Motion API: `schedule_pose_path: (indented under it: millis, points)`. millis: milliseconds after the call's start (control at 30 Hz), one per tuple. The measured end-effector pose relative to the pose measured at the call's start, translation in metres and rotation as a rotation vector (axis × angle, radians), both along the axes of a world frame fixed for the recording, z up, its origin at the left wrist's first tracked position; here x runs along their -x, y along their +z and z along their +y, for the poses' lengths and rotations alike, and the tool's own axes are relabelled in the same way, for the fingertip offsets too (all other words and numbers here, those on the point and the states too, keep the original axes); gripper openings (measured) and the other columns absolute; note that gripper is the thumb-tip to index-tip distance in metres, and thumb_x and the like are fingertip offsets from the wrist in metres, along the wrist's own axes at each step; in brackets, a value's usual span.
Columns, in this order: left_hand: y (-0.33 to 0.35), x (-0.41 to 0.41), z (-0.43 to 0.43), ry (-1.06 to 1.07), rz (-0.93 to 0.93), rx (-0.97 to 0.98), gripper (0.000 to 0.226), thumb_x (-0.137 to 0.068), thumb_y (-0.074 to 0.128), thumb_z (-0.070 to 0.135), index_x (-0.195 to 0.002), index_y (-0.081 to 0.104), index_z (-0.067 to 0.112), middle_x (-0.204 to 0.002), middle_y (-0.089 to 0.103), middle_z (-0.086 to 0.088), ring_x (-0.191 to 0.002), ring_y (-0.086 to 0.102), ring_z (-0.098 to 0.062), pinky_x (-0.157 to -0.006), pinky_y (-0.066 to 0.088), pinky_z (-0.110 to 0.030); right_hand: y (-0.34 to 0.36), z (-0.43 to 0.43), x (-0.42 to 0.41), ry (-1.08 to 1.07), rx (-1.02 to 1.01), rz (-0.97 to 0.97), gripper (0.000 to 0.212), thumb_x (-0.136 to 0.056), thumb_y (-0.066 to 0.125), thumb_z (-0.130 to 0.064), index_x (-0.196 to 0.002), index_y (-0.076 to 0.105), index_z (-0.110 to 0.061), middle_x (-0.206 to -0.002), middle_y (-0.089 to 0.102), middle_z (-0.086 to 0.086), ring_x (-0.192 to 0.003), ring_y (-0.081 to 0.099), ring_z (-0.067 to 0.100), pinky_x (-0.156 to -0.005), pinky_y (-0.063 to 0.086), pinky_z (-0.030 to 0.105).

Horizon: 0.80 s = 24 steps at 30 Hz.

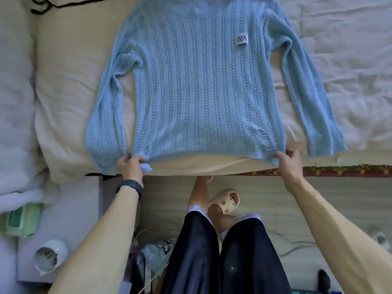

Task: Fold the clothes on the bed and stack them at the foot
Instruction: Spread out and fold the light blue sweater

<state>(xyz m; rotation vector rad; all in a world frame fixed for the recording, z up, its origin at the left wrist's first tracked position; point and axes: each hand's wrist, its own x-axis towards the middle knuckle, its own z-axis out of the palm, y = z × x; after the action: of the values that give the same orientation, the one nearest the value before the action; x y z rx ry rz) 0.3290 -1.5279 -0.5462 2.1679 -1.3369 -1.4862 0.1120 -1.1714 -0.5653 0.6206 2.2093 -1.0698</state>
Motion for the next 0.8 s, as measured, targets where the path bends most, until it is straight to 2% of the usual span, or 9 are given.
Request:
schedule_pose_path:
  millis: [100, 167, 233, 300, 400, 467, 533, 667, 800]
  points:
    - [0.005, -0.006, -0.007, 0.032, 0.070, -0.164, 0.013, -0.095, 0.064, 0.022, -0.101, 0.065, 0.011, -0.098, 0.060, -0.010, -0.073, 0.058, -0.025, -0.051, 0.048, -0.025, 0.004, 0.001, 0.003, -0.143, 0.140, -0.052, 0.035, -0.093, 0.073, -0.029, -0.120, 0.063, -0.008, -0.089, 0.066, -0.003, -0.070, 0.059, 0.013, -0.057, 0.047, 0.026]
    - [0.013, -0.016, -0.011, 0.028, 0.147, -0.172, 0.032, -0.096, 0.066, 0.023, -0.124, 0.064, 0.007, -0.119, 0.066, -0.008, -0.103, 0.063, -0.024, -0.087, 0.055, -0.033, 0.013, 0.005, 0.007, -0.241, 0.234, -0.028, 0.029, -0.096, 0.070, -0.022, -0.120, 0.067, -0.006, -0.085, 0.065, -0.002, -0.073, 0.059, 0.015, -0.059, 0.046, 0.023]
    - [0.031, -0.025, -0.014, 0.110, 0.267, -0.224, 0.036, -0.097, 0.065, 0.022, -0.131, 0.059, 0.012, -0.129, 0.064, -0.005, -0.117, 0.060, -0.021, -0.102, 0.047, -0.034, 0.032, 0.012, 0.011, -0.400, 0.346, -0.014, 0.017, -0.097, 0.069, -0.019, -0.112, 0.067, -0.011, -0.093, 0.067, -0.001, -0.092, 0.064, 0.020, -0.075, 0.052, 0.027]
    - [0.049, -0.035, -0.017, 0.187, 0.422, -0.295, 0.035, -0.097, 0.062, 0.019, -0.132, 0.057, 0.015, -0.126, 0.065, -0.001, -0.119, 0.061, -0.019, -0.104, 0.046, -0.032, 0.050, 0.022, 0.012, -0.547, 0.508, -0.012, 0.005, -0.098, 0.067, -0.016, -0.103, 0.065, -0.016, -0.096, 0.070, 0.000, -0.094, 0.069, 0.020, -0.080, 0.057, 0.029]
    - [0.062, -0.043, -0.014, 0.131, 0.481, -0.321, 0.036, -0.101, 0.057, 0.020, -0.137, 0.056, 0.012, -0.126, 0.066, -0.005, -0.108, 0.066, -0.019, -0.087, 0.058, -0.031, 0.065, 0.032, 0.008, -0.575, 0.541, 0.031, 0.009, -0.098, 0.067, -0.014, -0.097, 0.059, -0.020, -0.079, 0.068, -0.003, -0.057, 0.061, 0.009, -0.053, 0.050, 0.022]
    - [0.062, -0.047, -0.006, 0.000, 0.278, -0.277, 0.037, -0.102, 0.058, 0.028, -0.134, 0.057, 0.008, -0.121, 0.065, -0.009, -0.089, 0.065, -0.019, -0.062, 0.055, -0.028, 0.060, 0.038, 0.001, -0.507, 0.384, 0.058, 0.012, -0.096, 0.071, -0.016, -0.092, 0.060, -0.020, -0.071, 0.062, -0.005, -0.046, 0.048, 0.007, -0.044, 0.040, 0.019]
    - [0.055, -0.057, -0.001, -0.265, -0.050, -0.166, 0.036, -0.099, 0.061, 0.038, -0.117, 0.064, 0.006, -0.106, 0.064, -0.012, -0.075, 0.058, -0.019, -0.059, 0.046, -0.027, 0.049, 0.047, -0.006, -0.371, 0.181, 0.037, 0.011, -0.093, 0.074, -0.022, -0.097, 0.067, -0.014, -0.068, 0.057, -0.002, -0.048, 0.047, 0.012, -0.042, 0.039, 0.020]
    - [0.038, -0.079, -0.002, -0.533, -0.399, -0.016, 0.050, -0.095, 0.057, 0.058, -0.076, 0.060, 0.012, -0.077, 0.062, -0.006, -0.069, 0.055, -0.024, -0.059, 0.037, -0.031, 0.020, 0.058, -0.018, -0.166, -0.081, -0.039, 0.032, -0.088, 0.072, -0.028, -0.111, 0.072, -0.006, -0.079, 0.068, 0.007, -0.073, 0.066, 0.025, -0.074, 0.058, 0.043]
    - [0.026, -0.069, 0.000, -0.567, -0.488, 0.094, 0.038, -0.096, 0.059, 0.050, -0.094, 0.063, 0.012, -0.086, 0.065, -0.006, -0.085, 0.062, -0.031, -0.066, 0.039, -0.034, 0.016, 0.047, -0.018, 0.105, -0.290, -0.029, 0.030, -0.090, 0.064, -0.027, -0.116, 0.066, -0.013, -0.109, 0.072, 0.018, -0.108, 0.064, 0.040, -0.097, 0.050, 0.043]
